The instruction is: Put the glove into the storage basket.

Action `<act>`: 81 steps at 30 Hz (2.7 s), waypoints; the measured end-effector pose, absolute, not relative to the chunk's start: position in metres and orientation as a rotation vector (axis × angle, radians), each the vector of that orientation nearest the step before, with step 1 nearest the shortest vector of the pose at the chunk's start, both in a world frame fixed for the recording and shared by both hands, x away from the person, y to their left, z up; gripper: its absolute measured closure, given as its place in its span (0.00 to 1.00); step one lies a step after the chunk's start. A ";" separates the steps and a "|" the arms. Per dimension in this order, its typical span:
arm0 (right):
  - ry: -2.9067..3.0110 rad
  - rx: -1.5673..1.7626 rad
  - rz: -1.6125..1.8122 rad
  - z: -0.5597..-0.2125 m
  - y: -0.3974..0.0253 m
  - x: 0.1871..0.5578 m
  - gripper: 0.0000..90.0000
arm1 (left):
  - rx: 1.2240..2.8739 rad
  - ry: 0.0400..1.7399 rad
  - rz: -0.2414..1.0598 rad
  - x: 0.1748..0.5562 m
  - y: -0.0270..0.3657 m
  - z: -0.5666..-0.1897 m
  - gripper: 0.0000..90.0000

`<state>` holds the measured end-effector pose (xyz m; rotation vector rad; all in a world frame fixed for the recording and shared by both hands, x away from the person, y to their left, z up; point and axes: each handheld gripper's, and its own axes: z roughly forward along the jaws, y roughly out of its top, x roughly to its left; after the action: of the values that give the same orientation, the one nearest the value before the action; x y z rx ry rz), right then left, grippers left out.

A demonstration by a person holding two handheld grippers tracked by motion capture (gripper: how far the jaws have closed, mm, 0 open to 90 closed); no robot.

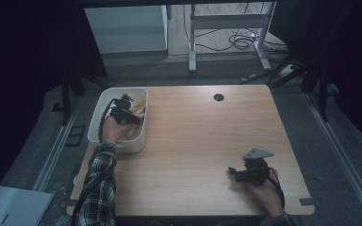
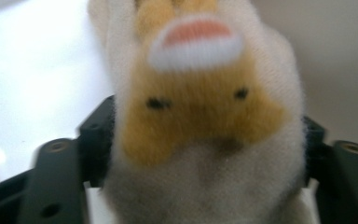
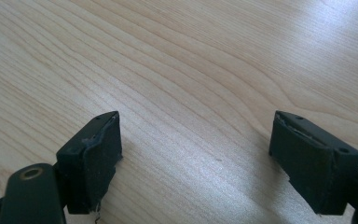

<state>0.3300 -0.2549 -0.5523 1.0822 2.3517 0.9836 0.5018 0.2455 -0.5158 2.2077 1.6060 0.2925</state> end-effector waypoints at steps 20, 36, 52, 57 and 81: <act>2.352 1.082 0.984 -0.552 -0.255 0.330 0.19 | 2.116 1.573 0.142 0.494 0.252 -0.504 0.35; 2.352 1.082 0.983 -0.552 -0.255 0.330 0.19 | 2.138 1.565 0.053 0.492 0.251 -0.504 0.52; 2.352 1.082 0.983 -0.552 -0.255 0.330 0.19 | 2.054 1.547 0.342 0.479 0.263 -0.488 0.24; 2.351 1.082 0.983 -0.552 -0.255 0.330 0.19 | 2.023 1.515 0.383 0.473 0.266 -0.486 0.17; 2.352 1.081 0.982 -0.552 -0.255 0.330 0.19 | 1.989 1.337 0.437 0.428 0.261 -0.469 0.03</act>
<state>0.3301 -0.2549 -0.5523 1.0808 2.3522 0.9823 0.4283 0.2613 -0.4688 1.9886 1.3368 0.4375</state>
